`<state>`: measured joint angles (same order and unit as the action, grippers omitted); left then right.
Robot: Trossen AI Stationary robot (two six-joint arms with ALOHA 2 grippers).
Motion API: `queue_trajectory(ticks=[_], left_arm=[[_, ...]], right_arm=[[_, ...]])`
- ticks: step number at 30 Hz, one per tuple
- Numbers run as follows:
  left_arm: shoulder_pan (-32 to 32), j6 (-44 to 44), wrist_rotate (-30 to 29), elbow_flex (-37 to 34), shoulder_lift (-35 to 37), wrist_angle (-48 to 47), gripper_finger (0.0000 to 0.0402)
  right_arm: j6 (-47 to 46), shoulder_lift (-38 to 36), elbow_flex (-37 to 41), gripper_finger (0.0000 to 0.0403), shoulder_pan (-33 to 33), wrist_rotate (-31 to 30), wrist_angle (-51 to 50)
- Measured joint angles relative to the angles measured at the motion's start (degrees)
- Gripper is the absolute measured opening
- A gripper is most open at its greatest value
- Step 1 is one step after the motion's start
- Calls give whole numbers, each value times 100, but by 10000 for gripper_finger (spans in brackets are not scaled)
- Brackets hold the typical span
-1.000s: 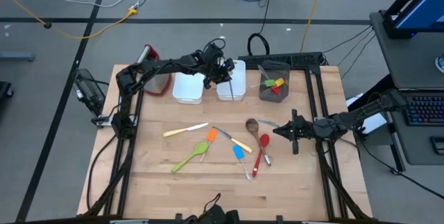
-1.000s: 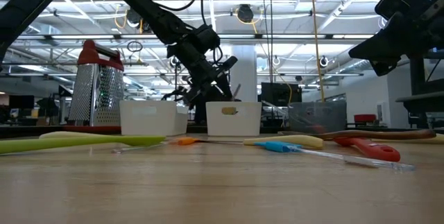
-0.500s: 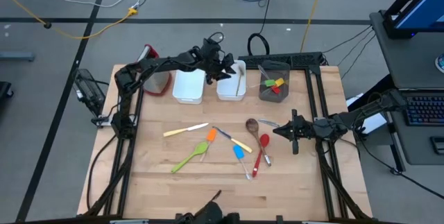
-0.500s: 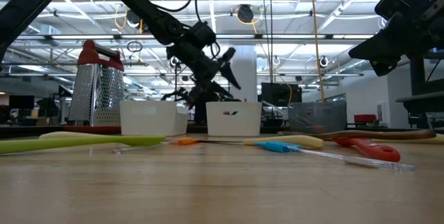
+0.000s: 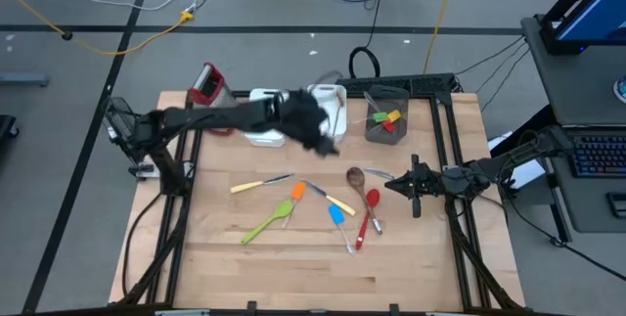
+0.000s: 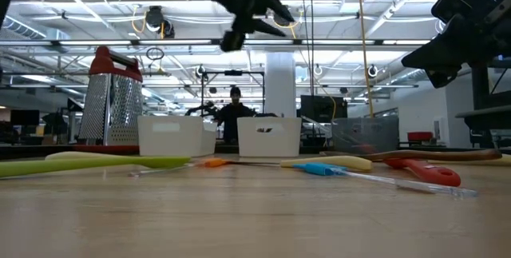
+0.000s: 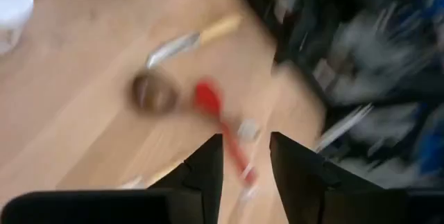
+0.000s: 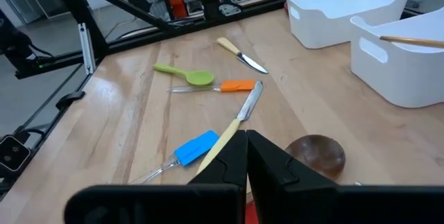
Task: Pick & Place Kitchen Items
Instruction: Put the green serving spoon into the right white bin
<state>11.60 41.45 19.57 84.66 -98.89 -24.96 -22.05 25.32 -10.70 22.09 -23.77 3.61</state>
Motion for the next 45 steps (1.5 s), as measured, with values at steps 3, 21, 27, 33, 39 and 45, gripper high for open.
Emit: queue_trajectory(ticks=[3,21,27,33,39,45], left_arm=[[-568,-478,-548,0,116,-728,113],[-2167,1133,-2013,-854,-43,-2850,122],[-2412,1467,-2015,-1404,-42,-2833,182],[-2682,1532,-1965,-1714,-40,-2763,236],[-2827,1919,-1969,-1948,-40,-2640,256],[-2952,1962,-1969,-2079,-40,-2168,257]], right_arm=[[-140,-2,0,0,0,2,1],[-283,0,0,0,-2,2,-7],[-279,0,0,0,0,2,-6],[-279,0,0,0,0,-2,-2],[-279,0,0,0,0,-9,-1],[-287,0,0,0,0,-13,-1]])
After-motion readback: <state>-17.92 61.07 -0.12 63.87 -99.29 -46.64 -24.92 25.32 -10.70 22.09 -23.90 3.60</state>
